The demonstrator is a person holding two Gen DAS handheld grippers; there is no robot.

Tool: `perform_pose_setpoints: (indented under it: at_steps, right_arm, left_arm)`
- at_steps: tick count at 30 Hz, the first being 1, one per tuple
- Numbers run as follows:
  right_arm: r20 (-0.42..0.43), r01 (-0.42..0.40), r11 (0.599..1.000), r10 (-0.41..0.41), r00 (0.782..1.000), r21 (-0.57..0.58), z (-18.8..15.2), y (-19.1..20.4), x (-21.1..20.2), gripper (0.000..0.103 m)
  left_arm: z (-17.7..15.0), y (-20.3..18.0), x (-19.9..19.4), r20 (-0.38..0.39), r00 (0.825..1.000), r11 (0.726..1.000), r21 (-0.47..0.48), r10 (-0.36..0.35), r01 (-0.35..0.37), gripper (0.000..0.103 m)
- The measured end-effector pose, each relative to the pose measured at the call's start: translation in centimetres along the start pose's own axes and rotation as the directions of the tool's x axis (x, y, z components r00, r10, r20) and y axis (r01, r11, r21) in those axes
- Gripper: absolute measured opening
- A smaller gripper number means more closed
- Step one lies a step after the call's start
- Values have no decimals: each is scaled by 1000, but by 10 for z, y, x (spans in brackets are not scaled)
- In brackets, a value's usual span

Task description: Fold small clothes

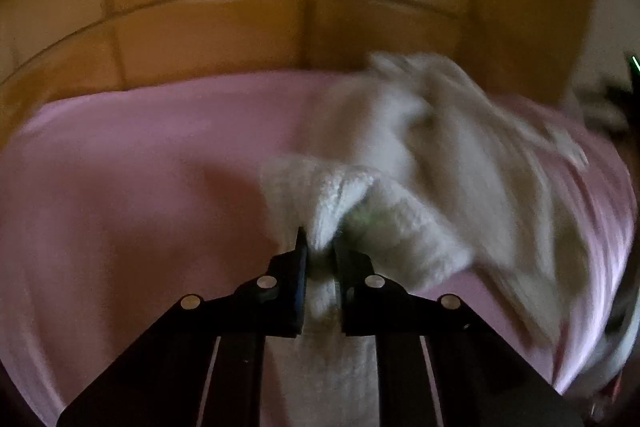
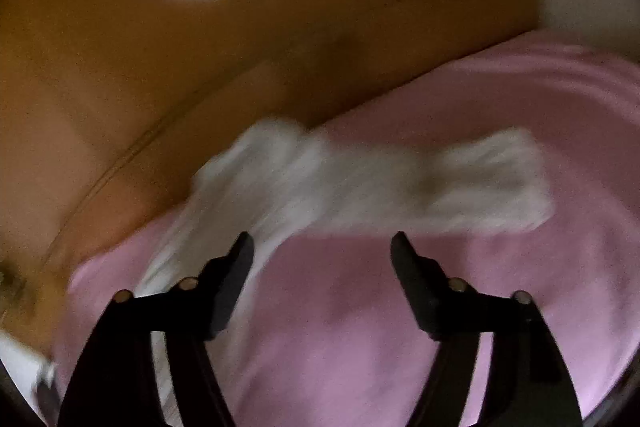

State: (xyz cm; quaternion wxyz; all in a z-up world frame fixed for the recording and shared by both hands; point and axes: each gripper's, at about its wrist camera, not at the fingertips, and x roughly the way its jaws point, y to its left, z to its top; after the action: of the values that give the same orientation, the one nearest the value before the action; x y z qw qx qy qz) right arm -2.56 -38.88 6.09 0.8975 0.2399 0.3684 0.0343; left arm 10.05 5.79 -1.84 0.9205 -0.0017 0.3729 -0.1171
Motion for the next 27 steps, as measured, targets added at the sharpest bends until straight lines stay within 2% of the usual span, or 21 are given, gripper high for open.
perform_pose_setpoints:
  at_steps: [1, 3, 5, 7, 8, 9, 10, 11, 12, 13, 14, 15, 16, 17, 18, 20, 22, 23, 24, 26, 27]
  right_arm:
    - [-34, -41, 999, 40, 999, -22, -9, 15, 6, 58]
    - [-128, -158, 986, 150, 980, -57, -37, 46, 19, 54]
    - [-219, -232, 970, 213, 952, -67, -67, 74, 34, 54]
    - [-288, -269, 962, 246, 926, -45, -88, 85, 51, 54]
    - [-309, -292, 956, 268, 912, -32, -95, 91, 59, 54]
    - [-316, -300, 953, 277, 908, -28, -100, 96, 66, 54]
    - [-325, -307, 952, 284, 902, -21, -103, 100, 73, 54]
    - [-350, -319, 948, 298, 888, -3, -100, 102, 86, 54]
    - [-367, -311, 950, 290, 884, 3, -104, 106, 96, 54]
    - [-372, -299, 954, 277, 886, 1, -105, 107, 103, 54]
    - [-375, -280, 960, 256, 891, -10, -107, 111, 110, 48]
    - [-370, -262, 965, 235, 899, -22, -105, 112, 114, 40]
    - [-358, -251, 967, 223, 906, -32, -102, 113, 110, 16]
    - [-342, -258, 966, 234, 910, -27, -97, 109, 107, 8]
    - [-310, -261, 965, 239, 920, -31, -93, 108, 89, 8]
    - [-210, -253, 965, 234, 949, -68, -77, 102, 55, 7]
    - [-123, -243, 967, 234, 965, -71, -58, 96, 24, 7]
    - [-68, -239, 969, 235, 970, -63, -47, 85, 3, 7]
    - [-36, -235, 970, 234, 972, -56, -39, 78, -10, 7]
    - [26, -212, 976, 213, 977, -43, -25, 57, -33, 7]
    - [45, -199, 979, 200, 979, -36, -21, 49, -41, 7]
  left_arm:
    - [10, 15, -1, 19, 999, 999, -31, 30, -29, 10]
    - [34, 56, -4, 51, 993, 986, -129, 109, -102, 10]
    - [53, 94, -9, 66, 979, 952, -255, 193, -171, 10]
    - [64, 128, -22, 87, 967, 902, -390, 237, -186, 18]
    - [64, 138, -30, 105, 966, 887, -429, 237, -171, 43]
    - [61, 144, -43, 138, 960, 875, -458, 242, -155, 77]
    - [57, 143, -53, 174, 949, 868, -473, 264, -154, 85]
    - [48, 140, -64, 216, 937, 869, -473, 273, -144, 86]
    - [45, 137, -65, 217, 944, 881, -455, 248, -127, 86]
    - [38, 131, -64, 198, 958, 895, -433, 209, -106, 86]
    - [31, 124, -61, 180, 969, 902, -424, 166, -76, 86]
    - [22, 117, -58, 168, 979, 909, -415, 117, -38, 86]
    - [14, 113, -60, 158, 984, 915, -404, 76, -5, 83]
    - [7, 103, -57, 143, 989, 922, -387, 26, 32, 79]
    - [0, 89, -52, 120, 992, 928, -363, -38, 80, 73]
    - [-11, 63, -42, 78, 985, 929, -331, -151, 168, 68]
    - [-26, 26, -29, 14, 956, 913, -293, -293, 284, 54]
    - [-30, 15, -26, -8, 943, 905, -284, -334, 318, 52]
    - [-36, -3, -21, -44, 915, 886, -272, -400, 375, 52]
    - [-44, -30, -15, -77, 882, 864, -258, -465, 432, 52]
    - [-47, -47, -10, -99, 857, 844, -260, -506, 468, 52]
